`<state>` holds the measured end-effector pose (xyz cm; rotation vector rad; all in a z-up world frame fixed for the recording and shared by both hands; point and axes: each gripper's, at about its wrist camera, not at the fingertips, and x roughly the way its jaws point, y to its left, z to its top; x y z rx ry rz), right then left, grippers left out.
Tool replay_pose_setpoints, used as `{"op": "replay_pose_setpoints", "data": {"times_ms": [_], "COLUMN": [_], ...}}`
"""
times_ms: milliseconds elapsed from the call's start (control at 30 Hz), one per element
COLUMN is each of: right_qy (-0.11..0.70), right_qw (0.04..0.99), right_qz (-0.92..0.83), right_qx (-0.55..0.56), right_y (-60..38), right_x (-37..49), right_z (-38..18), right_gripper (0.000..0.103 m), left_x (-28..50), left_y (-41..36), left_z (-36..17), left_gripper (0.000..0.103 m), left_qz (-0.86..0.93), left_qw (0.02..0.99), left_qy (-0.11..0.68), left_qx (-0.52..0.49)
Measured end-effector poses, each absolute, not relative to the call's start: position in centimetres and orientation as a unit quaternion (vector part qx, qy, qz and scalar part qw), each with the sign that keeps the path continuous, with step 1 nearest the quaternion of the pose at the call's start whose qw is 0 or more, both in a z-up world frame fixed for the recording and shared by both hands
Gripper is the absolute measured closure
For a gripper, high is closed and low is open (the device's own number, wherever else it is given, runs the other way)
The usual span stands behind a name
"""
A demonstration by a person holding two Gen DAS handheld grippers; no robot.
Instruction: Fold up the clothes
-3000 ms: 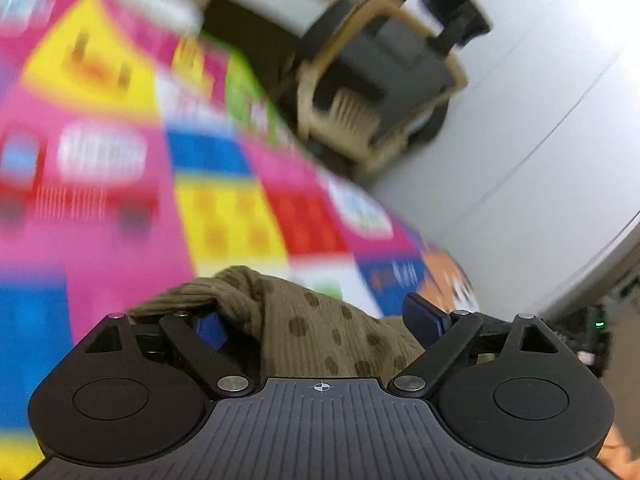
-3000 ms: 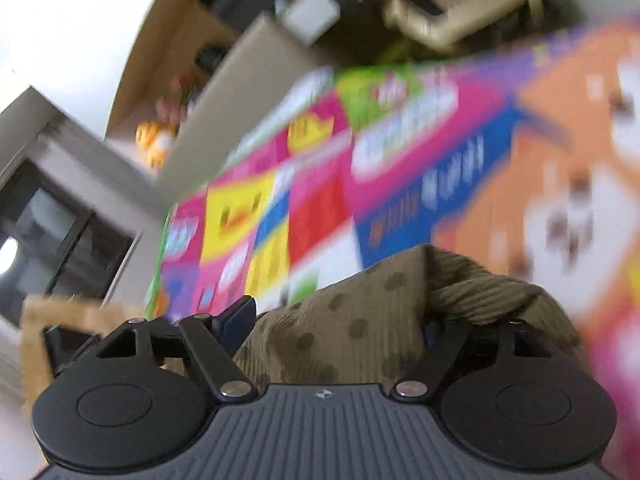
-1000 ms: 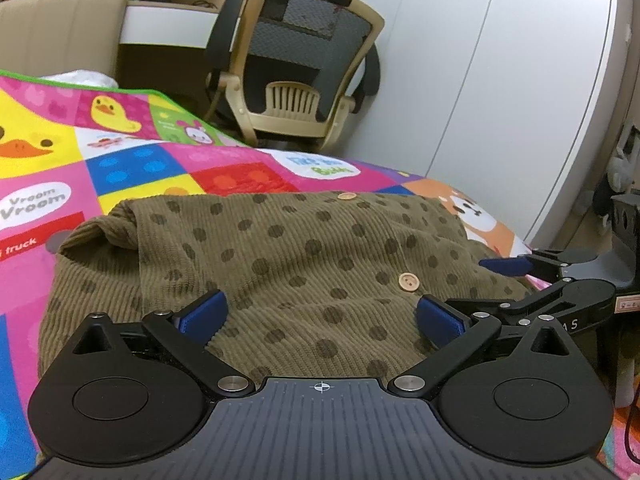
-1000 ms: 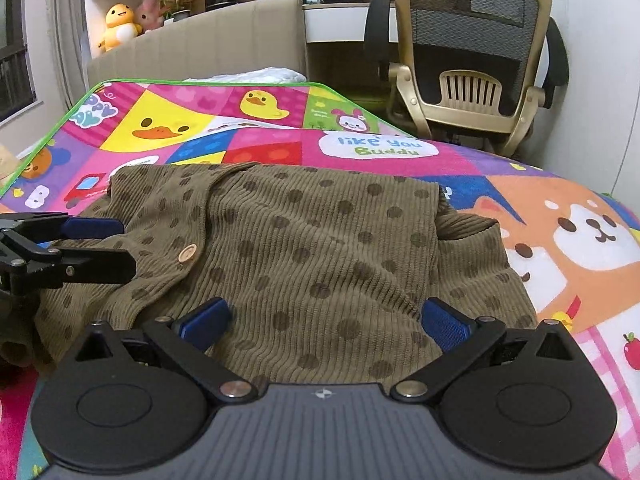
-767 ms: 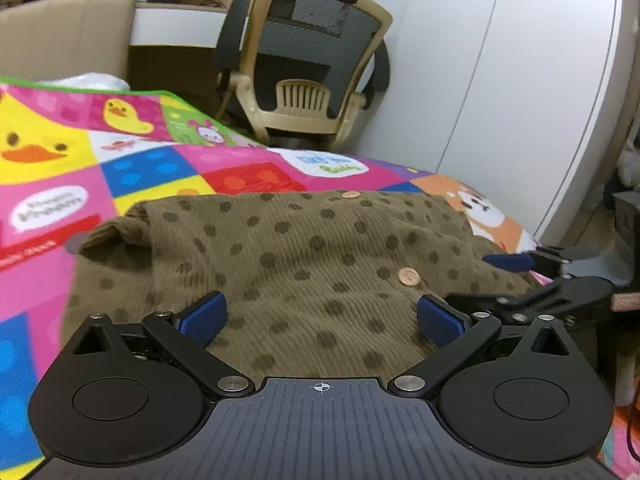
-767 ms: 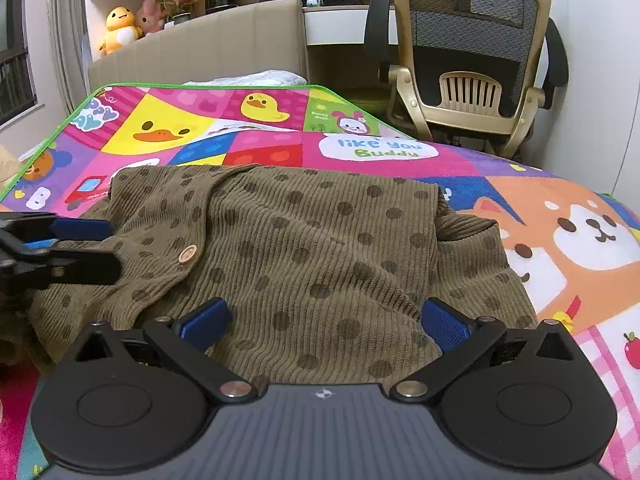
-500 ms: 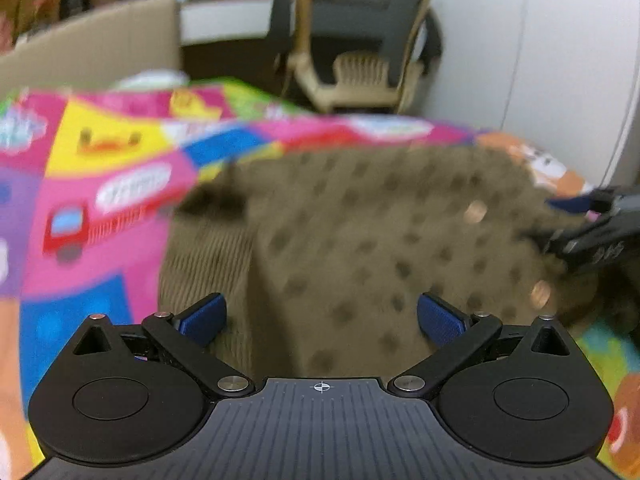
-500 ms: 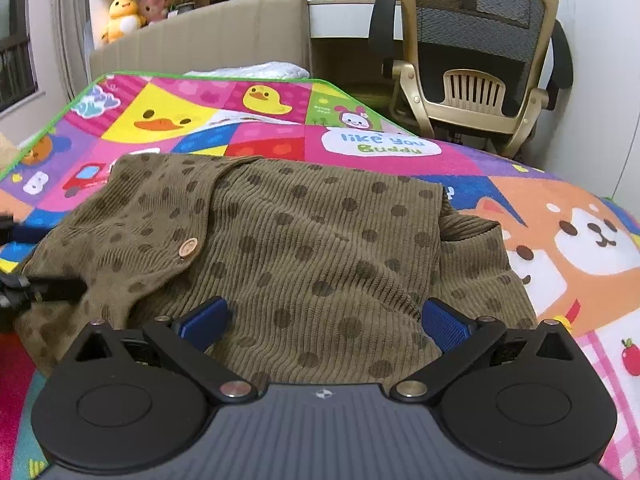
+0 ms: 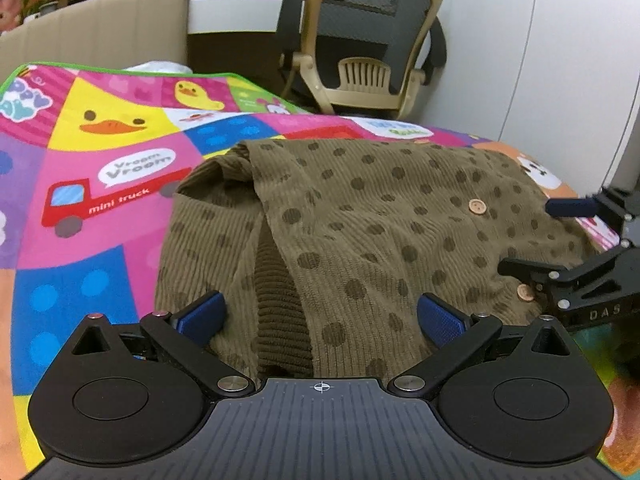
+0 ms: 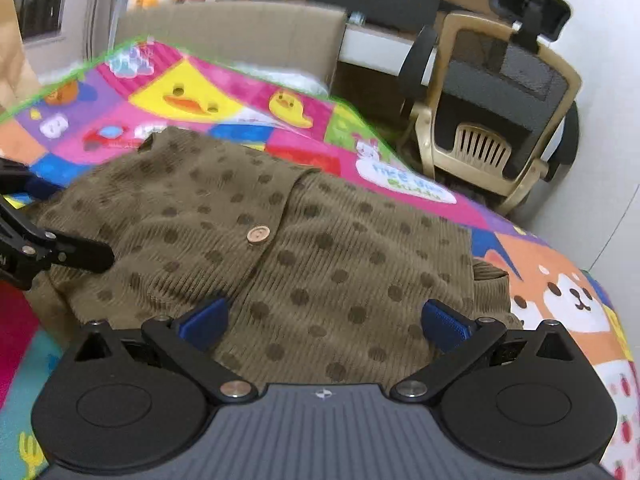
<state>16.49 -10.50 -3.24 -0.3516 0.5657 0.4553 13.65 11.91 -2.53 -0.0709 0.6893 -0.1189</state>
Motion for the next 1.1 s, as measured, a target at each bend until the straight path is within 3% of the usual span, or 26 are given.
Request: {"op": "replay_pose_setpoints", "data": {"times_ms": [400,700,1100], "right_qy": [0.295,0.301,0.287], "right_qw": [0.917,0.916,0.915], "right_qz": [0.233,0.238,0.268], "right_qx": [-0.134,-0.121,-0.094], "right_y": [-11.6,-12.0,-10.7], "right_x": [17.1,17.3,21.0], "right_z": [-3.5,-3.5,1.4], "right_gripper": [0.000,0.000,0.000], "left_x": [13.4,10.2,10.7], "left_y": [12.6,17.3,18.9], "left_z": [-2.4,-1.7,-1.7], "left_gripper": [0.000,0.000,0.000], "left_qz": [-0.055,0.005,0.017], "left_qw": [0.940,0.931,0.923], "left_qy": [0.332,0.317,0.324], "left_qx": [-0.057,-0.181,-0.205]}}
